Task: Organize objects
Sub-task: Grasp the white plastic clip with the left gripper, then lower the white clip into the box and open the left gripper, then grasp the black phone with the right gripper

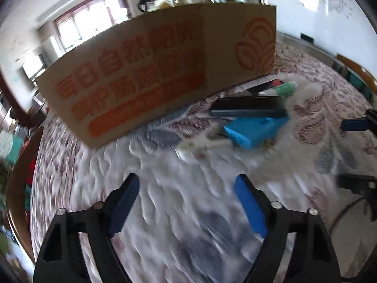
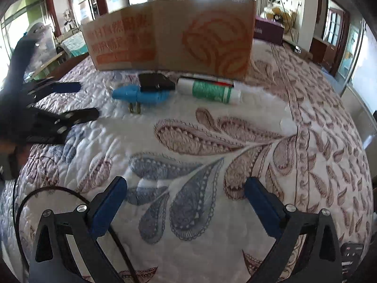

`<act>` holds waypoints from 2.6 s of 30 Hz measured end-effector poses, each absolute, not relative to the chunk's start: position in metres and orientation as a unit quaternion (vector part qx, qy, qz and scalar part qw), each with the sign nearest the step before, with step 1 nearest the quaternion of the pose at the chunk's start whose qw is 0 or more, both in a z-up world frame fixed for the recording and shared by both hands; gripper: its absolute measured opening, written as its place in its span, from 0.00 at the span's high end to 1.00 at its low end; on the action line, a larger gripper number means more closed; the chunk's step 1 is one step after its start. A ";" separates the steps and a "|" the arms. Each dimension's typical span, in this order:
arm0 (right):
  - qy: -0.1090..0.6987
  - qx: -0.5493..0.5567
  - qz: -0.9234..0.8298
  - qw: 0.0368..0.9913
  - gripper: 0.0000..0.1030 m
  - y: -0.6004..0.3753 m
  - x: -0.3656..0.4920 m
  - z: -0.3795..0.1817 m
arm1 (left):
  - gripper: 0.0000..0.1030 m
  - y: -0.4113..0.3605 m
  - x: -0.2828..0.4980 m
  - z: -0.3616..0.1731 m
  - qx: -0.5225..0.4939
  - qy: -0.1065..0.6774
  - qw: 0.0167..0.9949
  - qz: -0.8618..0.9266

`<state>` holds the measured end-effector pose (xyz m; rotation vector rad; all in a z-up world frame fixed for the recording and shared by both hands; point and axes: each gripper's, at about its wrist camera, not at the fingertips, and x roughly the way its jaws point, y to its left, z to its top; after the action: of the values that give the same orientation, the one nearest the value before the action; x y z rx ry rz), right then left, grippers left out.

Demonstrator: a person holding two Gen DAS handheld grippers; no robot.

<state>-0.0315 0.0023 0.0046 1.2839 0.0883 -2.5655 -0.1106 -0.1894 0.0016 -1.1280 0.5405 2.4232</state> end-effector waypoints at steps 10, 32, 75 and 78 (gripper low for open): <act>0.025 0.446 -0.884 0.142 0.00 0.004 -0.032 0.002 | 0.67 -0.172 -0.146 0.005 -0.406 0.210 0.335 0.824; 0.034 0.448 -0.883 0.133 0.00 -0.002 -0.034 0.005 | 0.82 -0.213 -0.241 0.133 -0.330 -0.032 0.108 0.937; 0.049 0.511 -0.831 0.213 1.00 -0.068 -0.180 0.031 | 0.13 -0.245 -0.050 0.019 -0.374 -0.077 0.118 0.917; 0.035 0.523 -0.819 0.232 1.00 -0.071 -0.182 0.024 | 0.13 -0.248 -0.051 0.019 -0.377 -0.093 0.123 0.913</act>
<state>-0.1816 -0.0711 0.0242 1.4367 0.0972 -2.2515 -0.0506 -0.2484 0.0195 -1.1009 -0.2705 2.6648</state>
